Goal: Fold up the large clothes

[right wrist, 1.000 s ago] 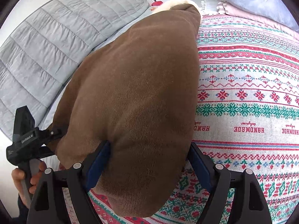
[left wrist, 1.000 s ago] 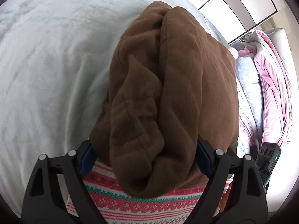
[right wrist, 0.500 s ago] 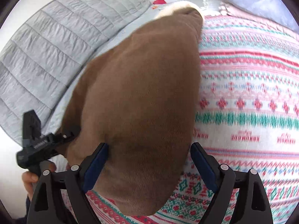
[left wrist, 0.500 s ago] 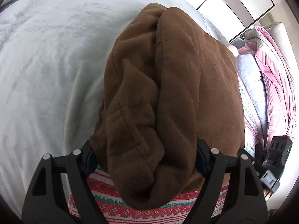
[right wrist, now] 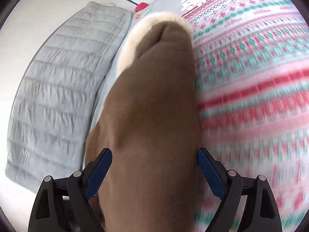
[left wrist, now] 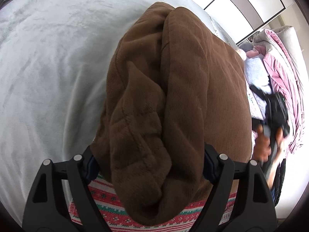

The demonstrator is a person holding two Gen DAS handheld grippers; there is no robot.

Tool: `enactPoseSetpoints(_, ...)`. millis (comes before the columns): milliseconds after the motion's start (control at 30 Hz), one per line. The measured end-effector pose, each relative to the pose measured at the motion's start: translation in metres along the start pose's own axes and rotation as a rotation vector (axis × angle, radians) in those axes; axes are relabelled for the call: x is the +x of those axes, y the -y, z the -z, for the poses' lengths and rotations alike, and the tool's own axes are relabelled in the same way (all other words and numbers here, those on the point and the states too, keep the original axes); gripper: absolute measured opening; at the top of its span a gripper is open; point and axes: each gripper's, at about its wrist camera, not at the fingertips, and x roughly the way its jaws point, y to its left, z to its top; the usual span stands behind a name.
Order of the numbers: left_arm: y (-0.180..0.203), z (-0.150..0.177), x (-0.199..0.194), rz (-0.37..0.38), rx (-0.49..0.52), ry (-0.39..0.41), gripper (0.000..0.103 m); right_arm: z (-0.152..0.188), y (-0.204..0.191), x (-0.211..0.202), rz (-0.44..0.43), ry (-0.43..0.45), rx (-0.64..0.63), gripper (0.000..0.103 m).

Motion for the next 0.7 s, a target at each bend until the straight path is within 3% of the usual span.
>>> enactPoseSetpoints(100,-0.001,-0.001,0.000,0.006,-0.007,-0.010,0.083,-0.027,-0.001,0.022,0.057,-0.035,-0.041,0.090)
enactPoseSetpoints(333,-0.001,-0.006,0.002,0.010,0.002,0.007,0.082,-0.050,0.007,0.051,0.006,-0.061,-0.075,0.089)
enactPoseSetpoints(367,0.000,-0.006,0.002,0.003,0.005,0.016,0.079,-0.050,0.005,0.051,0.020,-0.059,-0.093,0.086)
enactPoseSetpoints(400,0.003,-0.006,0.002,-0.004,0.010,0.023,0.077,-0.049,0.002,0.052,0.027,-0.063,-0.103,0.076)
enactPoseSetpoints(533,0.016,-0.011,-0.001,-0.022,0.038,0.045,0.058,-0.044,-0.020,0.052,0.088,-0.051,-0.153,0.058)
enactPoseSetpoints(700,0.025,-0.016,-0.009,-0.035,0.069,0.070,0.046,-0.034,-0.052,0.050,0.171,-0.005,-0.237,0.048)
